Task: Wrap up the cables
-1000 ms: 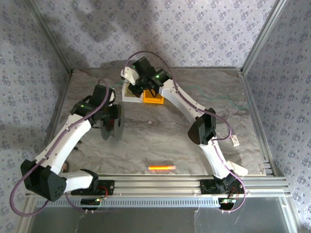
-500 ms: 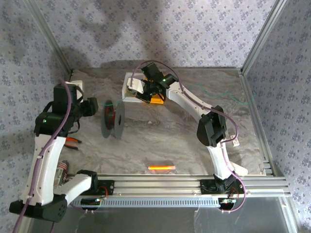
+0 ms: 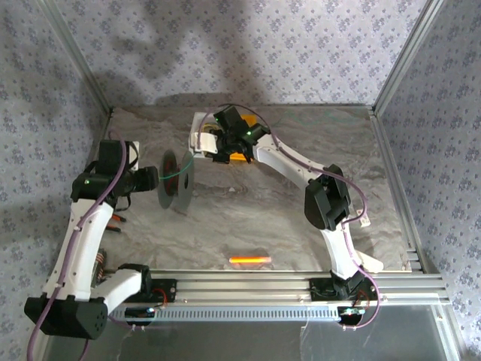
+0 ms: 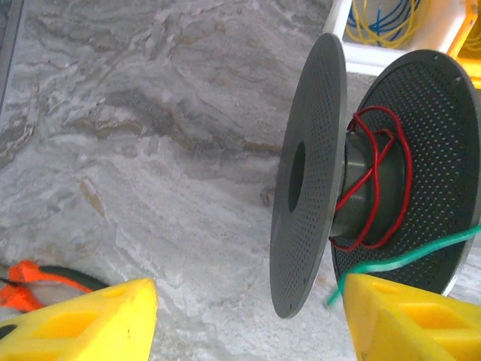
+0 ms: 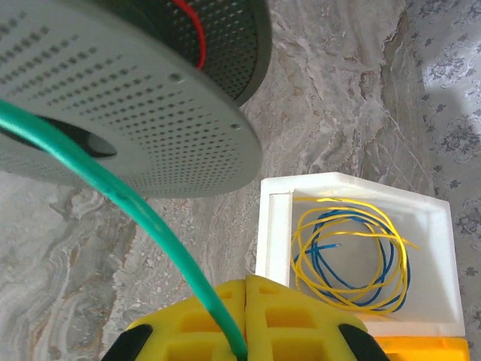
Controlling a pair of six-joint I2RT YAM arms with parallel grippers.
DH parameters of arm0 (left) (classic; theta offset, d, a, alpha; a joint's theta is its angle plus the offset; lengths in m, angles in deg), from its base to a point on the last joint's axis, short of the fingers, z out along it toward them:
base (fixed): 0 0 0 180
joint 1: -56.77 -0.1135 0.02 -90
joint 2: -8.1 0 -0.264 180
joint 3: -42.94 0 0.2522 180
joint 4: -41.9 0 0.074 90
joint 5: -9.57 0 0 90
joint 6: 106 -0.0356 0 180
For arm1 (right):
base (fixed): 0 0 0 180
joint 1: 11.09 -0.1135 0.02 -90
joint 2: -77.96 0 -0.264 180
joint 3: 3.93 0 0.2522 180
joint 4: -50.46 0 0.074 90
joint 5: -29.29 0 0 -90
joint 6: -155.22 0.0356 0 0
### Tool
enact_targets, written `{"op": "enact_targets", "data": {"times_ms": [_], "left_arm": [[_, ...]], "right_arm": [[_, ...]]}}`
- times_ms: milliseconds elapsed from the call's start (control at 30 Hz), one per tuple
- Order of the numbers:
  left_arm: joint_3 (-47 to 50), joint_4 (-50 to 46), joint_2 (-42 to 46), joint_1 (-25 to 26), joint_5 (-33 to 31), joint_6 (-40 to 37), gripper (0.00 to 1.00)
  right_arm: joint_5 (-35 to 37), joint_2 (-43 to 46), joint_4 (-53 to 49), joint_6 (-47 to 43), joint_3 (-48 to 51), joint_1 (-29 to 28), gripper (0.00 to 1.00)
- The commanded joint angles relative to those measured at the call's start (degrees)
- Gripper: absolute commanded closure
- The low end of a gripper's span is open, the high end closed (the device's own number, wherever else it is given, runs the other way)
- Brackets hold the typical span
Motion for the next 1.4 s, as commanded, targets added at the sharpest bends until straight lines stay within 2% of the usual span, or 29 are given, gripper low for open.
{"op": "enact_targets", "data": {"times_ms": [0, 200, 400, 500, 667, 1100, 1267, 1367], "left_arm": [[-0.2, 4.2, -1.5, -0.5, 1.9, -1.8, 0.34], [-0.5, 10.4, -6.4, -0.8, 4.2, -4.6, 0.34], [-3.5, 16.4, -14.8, -1.3, 7.4, -6.1, 0.36], [-6.3, 17.6, -20.0, -1.4, 9.0, -6.8, 0.39], [-10.6, 16.2, -26.1, -1.3, 11.2, -7.7, 0.52], [-5.8, 15.5, -23.6, -1.2, 11.0, -9.2, 0.85], [-5.8, 11.1, -20.8, -1.1, 9.4, -10.1, 1.00], [-5.8, 7.9, -18.1, -0.5, 7.9, -11.4, 1.00]], "right_arm": [[1.1, 1.6, 7.3, -5.4, 0.3, 0.7, 1.00], [0.5, -2.7, 12.6, -7.1, -3.8, 1.5, 1.00], [-0.7, -6.9, 10.4, -8.8, -10.1, 1.5, 1.00], [-1.2, -7.6, 9.7, -9.5, -10.8, 1.5, 1.00], [-0.5, -8.0, 9.7, -9.4, -11.3, 2.0, 1.00], [-0.9, -9.0, 8.4, -8.3, -13.9, 3.1, 1.00], [-0.7, -8.8, 7.9, -9.1, -14.5, 3.2, 1.00], [-0.8, -8.6, 7.6, -9.5, -14.8, 3.2, 1.00]]}}
